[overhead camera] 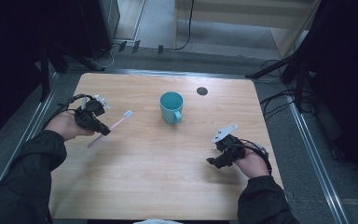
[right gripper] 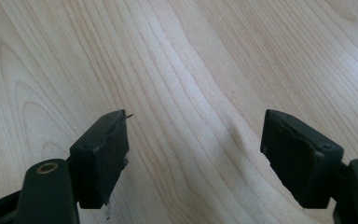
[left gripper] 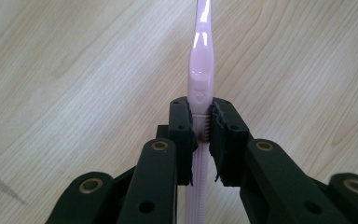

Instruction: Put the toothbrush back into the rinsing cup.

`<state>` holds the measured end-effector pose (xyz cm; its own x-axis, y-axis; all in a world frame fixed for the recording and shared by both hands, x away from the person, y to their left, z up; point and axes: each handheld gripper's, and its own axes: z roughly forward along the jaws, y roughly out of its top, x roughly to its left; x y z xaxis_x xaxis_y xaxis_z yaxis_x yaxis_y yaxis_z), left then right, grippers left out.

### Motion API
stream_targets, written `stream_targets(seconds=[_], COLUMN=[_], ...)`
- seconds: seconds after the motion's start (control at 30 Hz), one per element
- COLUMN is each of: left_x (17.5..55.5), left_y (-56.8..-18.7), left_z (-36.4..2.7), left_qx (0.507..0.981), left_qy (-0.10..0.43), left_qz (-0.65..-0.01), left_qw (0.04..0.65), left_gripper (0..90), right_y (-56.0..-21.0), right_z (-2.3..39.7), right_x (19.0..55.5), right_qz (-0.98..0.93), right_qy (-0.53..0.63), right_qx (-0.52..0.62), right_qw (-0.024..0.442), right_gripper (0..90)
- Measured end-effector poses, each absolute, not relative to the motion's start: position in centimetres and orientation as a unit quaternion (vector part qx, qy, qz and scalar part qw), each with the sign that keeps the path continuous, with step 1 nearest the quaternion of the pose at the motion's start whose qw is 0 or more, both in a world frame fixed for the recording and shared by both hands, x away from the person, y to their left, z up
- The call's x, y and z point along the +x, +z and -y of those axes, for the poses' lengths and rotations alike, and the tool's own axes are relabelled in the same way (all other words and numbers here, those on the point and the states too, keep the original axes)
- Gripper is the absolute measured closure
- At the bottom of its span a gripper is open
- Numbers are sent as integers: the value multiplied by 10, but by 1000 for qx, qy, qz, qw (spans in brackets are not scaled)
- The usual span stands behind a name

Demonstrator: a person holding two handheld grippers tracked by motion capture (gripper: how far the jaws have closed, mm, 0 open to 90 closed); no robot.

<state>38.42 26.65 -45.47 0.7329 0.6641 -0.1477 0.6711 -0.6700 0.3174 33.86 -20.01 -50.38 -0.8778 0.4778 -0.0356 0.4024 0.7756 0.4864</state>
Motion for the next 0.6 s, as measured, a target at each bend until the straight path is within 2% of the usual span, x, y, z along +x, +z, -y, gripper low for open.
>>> stream_targets(seconds=[0.6], left_x=[377], left_y=[-447], left_z=[-260], left_qx=[865], left_qy=[11], left_qz=[-410], left_qw=[291], left_gripper=[792], right_y=[-504], right_z=[200], right_x=[338], right_qz=[-939], right_qy=[239], right_qx=[233], right_qw=[80], right_gripper=[238])
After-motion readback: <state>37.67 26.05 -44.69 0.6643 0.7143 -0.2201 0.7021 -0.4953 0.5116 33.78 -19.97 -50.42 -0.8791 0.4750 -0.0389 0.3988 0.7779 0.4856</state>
